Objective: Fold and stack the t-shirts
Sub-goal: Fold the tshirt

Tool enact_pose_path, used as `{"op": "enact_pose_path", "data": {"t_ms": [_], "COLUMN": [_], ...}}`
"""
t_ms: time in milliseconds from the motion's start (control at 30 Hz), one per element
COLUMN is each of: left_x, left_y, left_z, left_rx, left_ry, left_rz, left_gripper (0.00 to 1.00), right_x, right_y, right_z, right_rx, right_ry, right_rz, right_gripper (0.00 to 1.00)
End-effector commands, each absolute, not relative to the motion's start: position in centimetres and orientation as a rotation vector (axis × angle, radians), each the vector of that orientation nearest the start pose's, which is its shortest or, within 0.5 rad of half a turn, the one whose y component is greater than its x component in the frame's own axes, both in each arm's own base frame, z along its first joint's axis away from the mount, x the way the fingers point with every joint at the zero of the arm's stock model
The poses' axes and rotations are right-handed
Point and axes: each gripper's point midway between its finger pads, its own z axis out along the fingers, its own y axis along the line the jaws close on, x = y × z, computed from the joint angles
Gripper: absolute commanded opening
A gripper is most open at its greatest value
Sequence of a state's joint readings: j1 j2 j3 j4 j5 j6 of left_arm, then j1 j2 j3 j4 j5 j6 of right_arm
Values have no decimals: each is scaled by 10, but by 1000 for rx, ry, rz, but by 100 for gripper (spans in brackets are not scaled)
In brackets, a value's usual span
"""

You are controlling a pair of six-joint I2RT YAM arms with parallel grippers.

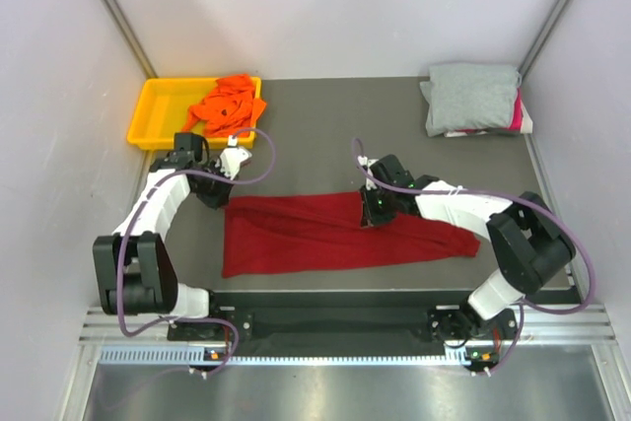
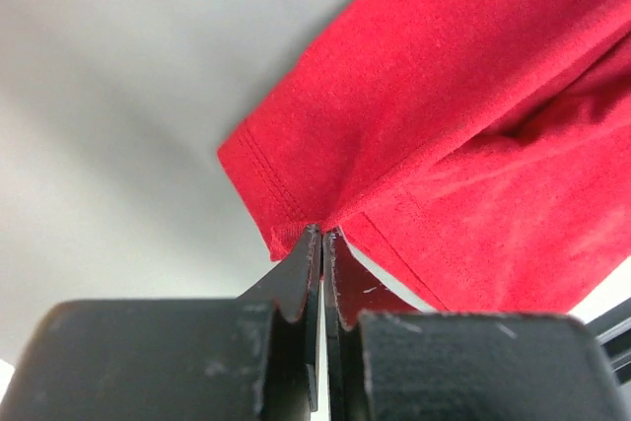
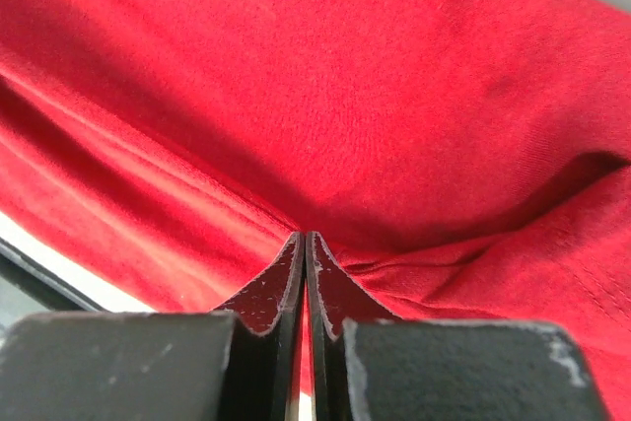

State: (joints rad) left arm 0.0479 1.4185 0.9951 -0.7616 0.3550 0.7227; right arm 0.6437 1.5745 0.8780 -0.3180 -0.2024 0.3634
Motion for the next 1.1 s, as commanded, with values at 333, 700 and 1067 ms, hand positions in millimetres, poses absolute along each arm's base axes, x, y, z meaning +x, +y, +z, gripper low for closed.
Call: {"op": "enact_pose_path", "data": {"t_ms": [333,700,1067], "left_x": [231,220,335], "left_y": [-8,-28,-11], "left_z": [45,103,84], "left_rx": [1216,1372,727], "left_ry": [2566,2378,2514], "left_rz": [-265,-451,-223], "left_gripper": [3,51,79], "right_x": [240,242,321], "right_y": [246,256,61], "right_z": [33,111,122], "right_rx": [-438,-485,213], "right_ry": [2600,2424,2410], "right_rz": [631,771,267], "right_gripper": [3,48,50]}}
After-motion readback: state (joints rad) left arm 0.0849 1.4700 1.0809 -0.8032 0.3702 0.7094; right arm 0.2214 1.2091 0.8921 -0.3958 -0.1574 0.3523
